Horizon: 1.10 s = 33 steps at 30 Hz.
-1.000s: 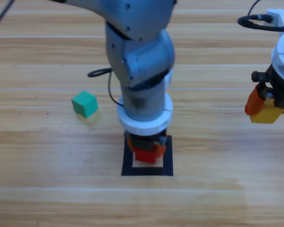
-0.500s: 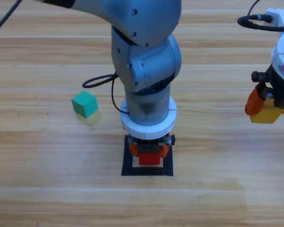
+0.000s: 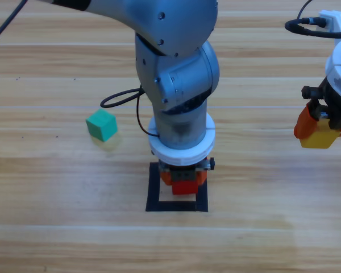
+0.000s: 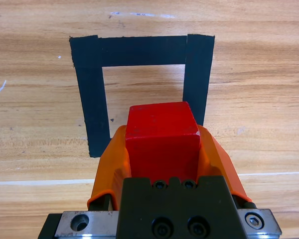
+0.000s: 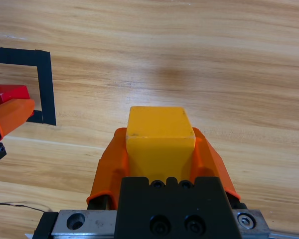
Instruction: Stack the blocks in the rectangular block: red at the bottom, yellow in the middle, green on top
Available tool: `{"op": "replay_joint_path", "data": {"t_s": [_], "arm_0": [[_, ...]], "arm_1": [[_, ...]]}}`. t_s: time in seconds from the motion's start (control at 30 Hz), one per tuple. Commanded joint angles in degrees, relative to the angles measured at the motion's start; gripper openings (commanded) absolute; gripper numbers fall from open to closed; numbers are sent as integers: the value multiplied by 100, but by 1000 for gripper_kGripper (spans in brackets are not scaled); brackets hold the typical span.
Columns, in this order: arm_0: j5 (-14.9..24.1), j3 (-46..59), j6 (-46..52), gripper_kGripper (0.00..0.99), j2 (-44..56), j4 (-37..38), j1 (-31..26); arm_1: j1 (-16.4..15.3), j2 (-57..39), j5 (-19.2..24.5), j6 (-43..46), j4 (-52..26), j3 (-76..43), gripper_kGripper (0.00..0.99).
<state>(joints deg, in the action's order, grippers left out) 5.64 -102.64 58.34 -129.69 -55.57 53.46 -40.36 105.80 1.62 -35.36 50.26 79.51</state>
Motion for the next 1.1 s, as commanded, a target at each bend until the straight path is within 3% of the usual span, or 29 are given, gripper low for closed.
{"op": "replay_joint_path", "data": {"t_s": [0.03, 1.1], "arm_0": [[95, 201, -42, 72, -162, 196, 59], [148, 332, -429, 126, -329, 407, -134]], "arm_1": [[-122, 134, 67, 64, 46, -32, 28], [-122, 248, 32, 82, 46, 64, 28]]}}
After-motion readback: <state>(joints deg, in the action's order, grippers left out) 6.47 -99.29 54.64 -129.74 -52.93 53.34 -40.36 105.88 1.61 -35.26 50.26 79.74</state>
